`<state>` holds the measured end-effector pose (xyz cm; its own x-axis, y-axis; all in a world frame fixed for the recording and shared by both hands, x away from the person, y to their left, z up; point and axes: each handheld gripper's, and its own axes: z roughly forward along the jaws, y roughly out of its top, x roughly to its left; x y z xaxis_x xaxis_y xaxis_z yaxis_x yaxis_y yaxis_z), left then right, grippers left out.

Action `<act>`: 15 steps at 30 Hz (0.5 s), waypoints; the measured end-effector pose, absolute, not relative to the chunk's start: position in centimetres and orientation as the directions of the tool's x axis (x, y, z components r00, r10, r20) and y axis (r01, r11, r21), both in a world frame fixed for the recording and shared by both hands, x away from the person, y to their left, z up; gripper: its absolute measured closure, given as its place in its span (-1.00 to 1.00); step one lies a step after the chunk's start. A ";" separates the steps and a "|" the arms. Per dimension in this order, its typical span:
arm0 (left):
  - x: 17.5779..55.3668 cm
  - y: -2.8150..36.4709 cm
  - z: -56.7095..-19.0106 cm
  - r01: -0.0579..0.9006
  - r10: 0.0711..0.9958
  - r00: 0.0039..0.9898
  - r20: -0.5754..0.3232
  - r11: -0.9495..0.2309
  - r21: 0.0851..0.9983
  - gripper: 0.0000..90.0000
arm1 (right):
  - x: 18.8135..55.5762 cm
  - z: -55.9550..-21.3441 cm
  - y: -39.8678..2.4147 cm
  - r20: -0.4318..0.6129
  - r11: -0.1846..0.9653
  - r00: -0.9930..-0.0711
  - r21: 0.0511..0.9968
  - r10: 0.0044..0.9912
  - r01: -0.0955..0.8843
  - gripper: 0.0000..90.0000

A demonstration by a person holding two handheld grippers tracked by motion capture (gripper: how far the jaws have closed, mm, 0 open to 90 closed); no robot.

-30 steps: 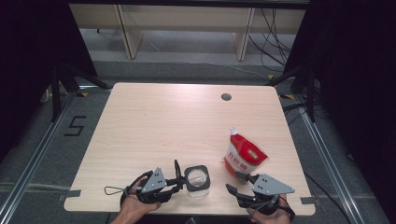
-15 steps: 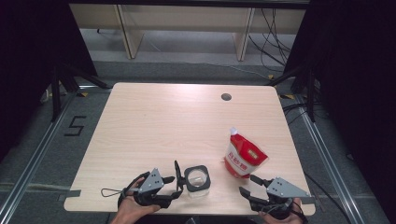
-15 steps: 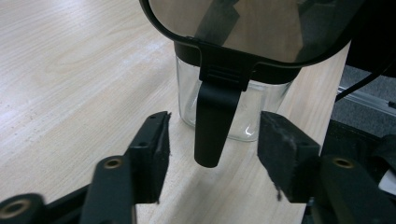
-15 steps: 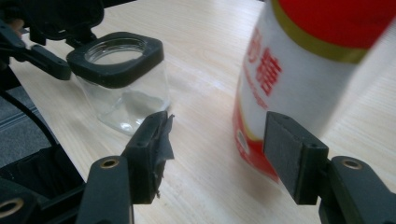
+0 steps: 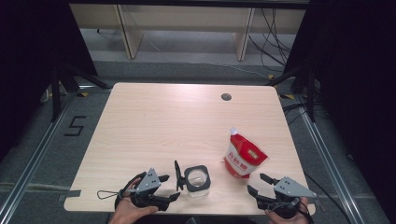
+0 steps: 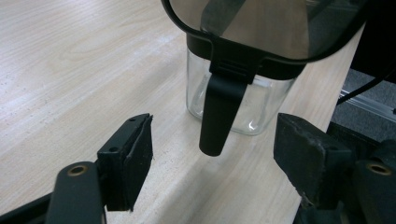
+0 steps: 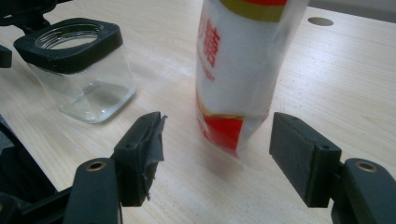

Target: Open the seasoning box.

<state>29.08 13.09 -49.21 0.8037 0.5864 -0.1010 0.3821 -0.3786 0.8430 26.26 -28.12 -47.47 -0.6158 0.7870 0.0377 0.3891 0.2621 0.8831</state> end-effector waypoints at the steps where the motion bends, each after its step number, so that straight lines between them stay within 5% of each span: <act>1: 29.1 13.1 -49.2 0.382 0.586 0.804 -0.101 -0.379 0.843 -0.41 | 26.3 -47.5 -28.1 0.038 0.262 -0.616 0.883 0.787 0.389 -0.23; 15: 29.2 13.0 -49.2 0.408 0.603 0.789 -0.117 -0.373 0.833 -0.60 | 26.9 -47.8 -28.7 0.036 0.240 -0.596 0.894 0.802 0.378 -0.44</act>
